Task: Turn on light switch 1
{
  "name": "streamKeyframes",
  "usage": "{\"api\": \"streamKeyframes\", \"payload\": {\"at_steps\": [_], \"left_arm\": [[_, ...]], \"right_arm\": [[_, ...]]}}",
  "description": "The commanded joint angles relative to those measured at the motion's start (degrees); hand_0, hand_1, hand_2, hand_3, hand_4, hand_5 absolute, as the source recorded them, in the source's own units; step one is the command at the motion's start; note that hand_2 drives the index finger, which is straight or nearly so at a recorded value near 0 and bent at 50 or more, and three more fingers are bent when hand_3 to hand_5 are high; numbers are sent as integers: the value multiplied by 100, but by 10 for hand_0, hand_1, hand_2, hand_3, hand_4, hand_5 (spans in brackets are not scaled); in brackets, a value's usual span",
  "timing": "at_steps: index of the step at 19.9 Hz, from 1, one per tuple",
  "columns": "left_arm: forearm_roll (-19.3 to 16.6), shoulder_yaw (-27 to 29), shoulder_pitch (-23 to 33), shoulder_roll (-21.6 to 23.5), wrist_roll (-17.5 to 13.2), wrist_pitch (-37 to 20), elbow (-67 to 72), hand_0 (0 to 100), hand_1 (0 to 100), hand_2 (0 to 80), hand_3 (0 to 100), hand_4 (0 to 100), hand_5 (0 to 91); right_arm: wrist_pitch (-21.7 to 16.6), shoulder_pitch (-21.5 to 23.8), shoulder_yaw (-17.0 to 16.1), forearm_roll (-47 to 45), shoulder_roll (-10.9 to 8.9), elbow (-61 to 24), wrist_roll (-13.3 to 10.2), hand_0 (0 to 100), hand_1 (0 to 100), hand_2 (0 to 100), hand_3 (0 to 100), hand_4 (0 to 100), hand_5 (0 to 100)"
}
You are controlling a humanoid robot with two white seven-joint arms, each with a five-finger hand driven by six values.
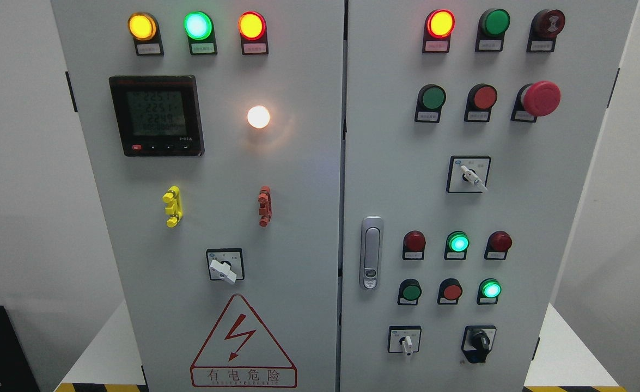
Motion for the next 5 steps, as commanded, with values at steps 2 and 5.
{"api": "streamKeyframes", "payload": {"at_steps": [2, 5], "left_arm": [[124, -119, -74, -196, 34, -6, 555, 203, 0, 0, 0, 0, 0], [142, -110, -74, -205, 35, -15, 564, 205, 0, 0, 0, 0, 0]], "right_arm": [[-1, 0, 2, 0, -7, 0, 2, 0, 0, 0, 0, 0, 0], [-1, 0, 2, 0, 2, 0, 2, 0, 0, 0, 0, 0, 0]]}}
